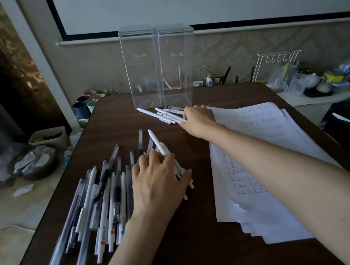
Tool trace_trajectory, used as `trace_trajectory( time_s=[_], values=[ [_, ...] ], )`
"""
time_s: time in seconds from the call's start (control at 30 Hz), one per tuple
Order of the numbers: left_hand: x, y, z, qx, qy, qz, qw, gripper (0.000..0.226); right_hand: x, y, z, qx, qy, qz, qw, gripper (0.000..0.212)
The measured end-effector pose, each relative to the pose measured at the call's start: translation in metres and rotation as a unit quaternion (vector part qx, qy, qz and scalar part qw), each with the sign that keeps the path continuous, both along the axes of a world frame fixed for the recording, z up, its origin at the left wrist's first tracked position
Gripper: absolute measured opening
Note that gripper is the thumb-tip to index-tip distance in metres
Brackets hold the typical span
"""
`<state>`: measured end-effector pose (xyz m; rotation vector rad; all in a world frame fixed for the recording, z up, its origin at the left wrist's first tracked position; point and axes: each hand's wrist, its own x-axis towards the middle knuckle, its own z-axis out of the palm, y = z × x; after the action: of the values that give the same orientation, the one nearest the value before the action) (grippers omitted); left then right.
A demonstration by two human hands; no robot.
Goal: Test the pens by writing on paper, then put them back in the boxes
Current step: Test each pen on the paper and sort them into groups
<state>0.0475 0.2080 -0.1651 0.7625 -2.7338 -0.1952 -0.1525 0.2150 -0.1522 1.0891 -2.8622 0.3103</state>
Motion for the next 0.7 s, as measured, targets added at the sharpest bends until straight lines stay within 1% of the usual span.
trace_trajectory(
  time_s=[0.07, 0.13, 0.2, 0.3, 0.37, 0.43, 0.5, 0.57, 0.63, 0.7],
  values=[
    [-0.001, 0.000, 0.001, -0.001, -0.009, 0.005, 1.000, 0.060, 0.008, 0.005, 0.004, 0.022, -0.001, 0.016, 1.000, 0.018],
    [-0.001, 0.000, 0.001, 0.003, -0.015, 0.007, 1.000, 0.061, 0.019, 0.013, 0.008, 0.054, 0.054, 0.046, 0.996, 0.014],
    [-0.001, 0.000, 0.001, 0.006, -0.015, 0.008, 1.000, 0.061, 0.028, 0.020, 0.009, 0.069, 0.119, 0.072, 0.988, 0.017],
    [0.000, 0.001, 0.002, 0.001, -0.015, 0.008, 1.000, 0.060, 0.033, 0.031, 0.010, 0.045, 0.162, 0.066, 0.984, 0.021],
    [0.000, 0.001, 0.002, -0.004, -0.020, 0.007, 1.000, 0.059, 0.033, 0.044, 0.013, -0.009, 0.168, 0.043, 0.985, 0.020],
    [0.000, 0.001, 0.003, -0.007, -0.025, 0.006, 1.000, 0.059, 0.034, 0.066, 0.018, -0.056, 0.173, 0.046, 0.982, 0.020],
    [0.001, 0.002, 0.005, -0.012, -0.032, 0.007, 0.999, 0.059, 0.036, 0.098, 0.021, -0.079, 0.169, 0.074, 0.980, 0.022],
    [0.001, 0.004, 0.005, -0.017, -0.030, 0.004, 0.999, 0.058, 0.035, 0.137, 0.019, -0.094, 0.137, 0.085, 0.982, 0.021],
    [0.000, 0.010, 0.004, -0.022, 0.018, -0.033, 0.999, 0.051, 0.034, 0.179, 0.015, -0.090, 0.123, 0.069, 0.986, 0.015],
    [-0.003, 0.020, 0.002, -0.028, 0.079, -0.101, 0.991, 0.047, 0.033, 0.216, 0.008, -0.066, 0.129, 0.032, 0.989, 0.012]
  ],
)
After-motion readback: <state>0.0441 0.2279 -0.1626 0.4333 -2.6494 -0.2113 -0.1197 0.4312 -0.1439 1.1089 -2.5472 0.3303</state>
